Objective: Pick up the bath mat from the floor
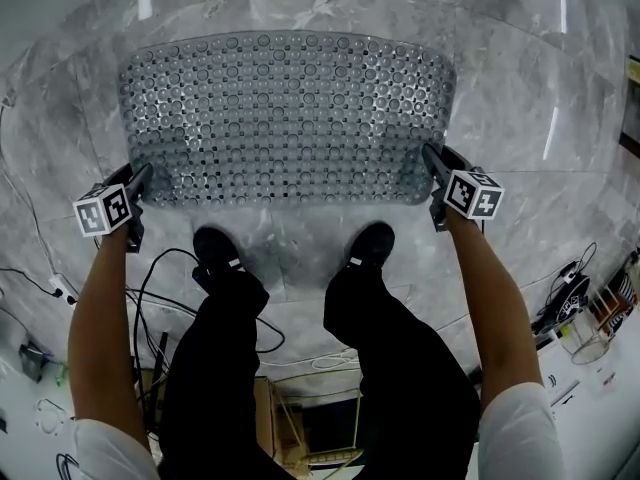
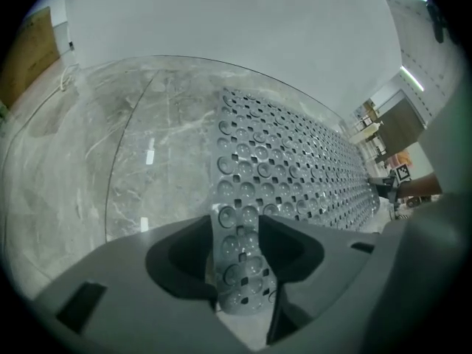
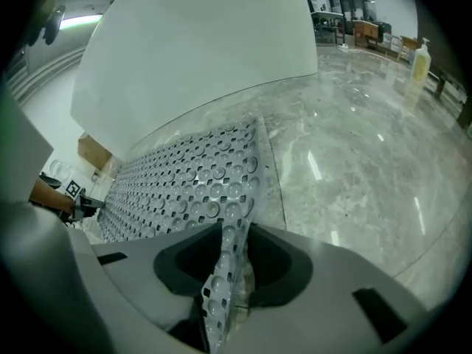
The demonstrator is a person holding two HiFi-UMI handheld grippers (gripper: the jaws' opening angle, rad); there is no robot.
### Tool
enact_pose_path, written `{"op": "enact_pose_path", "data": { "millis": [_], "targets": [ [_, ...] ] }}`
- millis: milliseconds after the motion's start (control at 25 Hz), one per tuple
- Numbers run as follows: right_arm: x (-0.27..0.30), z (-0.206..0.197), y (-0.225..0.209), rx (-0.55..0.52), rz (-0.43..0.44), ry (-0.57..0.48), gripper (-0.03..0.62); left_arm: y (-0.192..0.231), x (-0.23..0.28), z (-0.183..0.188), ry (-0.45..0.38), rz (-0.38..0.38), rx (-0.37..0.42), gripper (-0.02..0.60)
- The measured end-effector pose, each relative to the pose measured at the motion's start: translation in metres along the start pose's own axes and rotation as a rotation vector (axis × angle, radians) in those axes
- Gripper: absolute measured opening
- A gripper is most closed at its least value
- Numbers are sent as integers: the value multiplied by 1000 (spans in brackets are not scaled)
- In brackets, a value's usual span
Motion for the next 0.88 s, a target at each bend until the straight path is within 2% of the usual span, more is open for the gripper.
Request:
{"op": "enact_pose_path", "data": {
  "millis": [40,120,200,240,400,560,760,880],
  "targets": [
    [-1,0,1,3,0,-2,118,-1,0,-1,5,2,4,198],
    [-3,1,1,8,3,-4,61,-2,-1,0,-2,14,-2,190],
    [-7,2,4,16,13,-6,51,0,-7,0,-16,32,-21,55],
    [-10,3,6,16,18,-6,48,0,-11,1,-21,35,-28,39],
    [-24,10,20,4,16,-16,43,-16,-26,8,-40,-24,-51,25],
    [-49,20,47,-16,40,-44,41,-44,-52,17,-41,-68,-26,23],
    [-89,41,85,18,83,-57,41,-84,-105,36,-72,-121,-22,20],
    [-122,63,114,-12,115,-73,40,-118,-141,54,-106,-158,5,18]
  ]
}}
Point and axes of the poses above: the fingertips, and each gripper's own axes: x forward along the fingers, y to its left, z out of its top, the point moved 3 cm from there along -x, backward along the fingers, and after that the axes turned 2 degrees about -z, right-handed, at the moved point
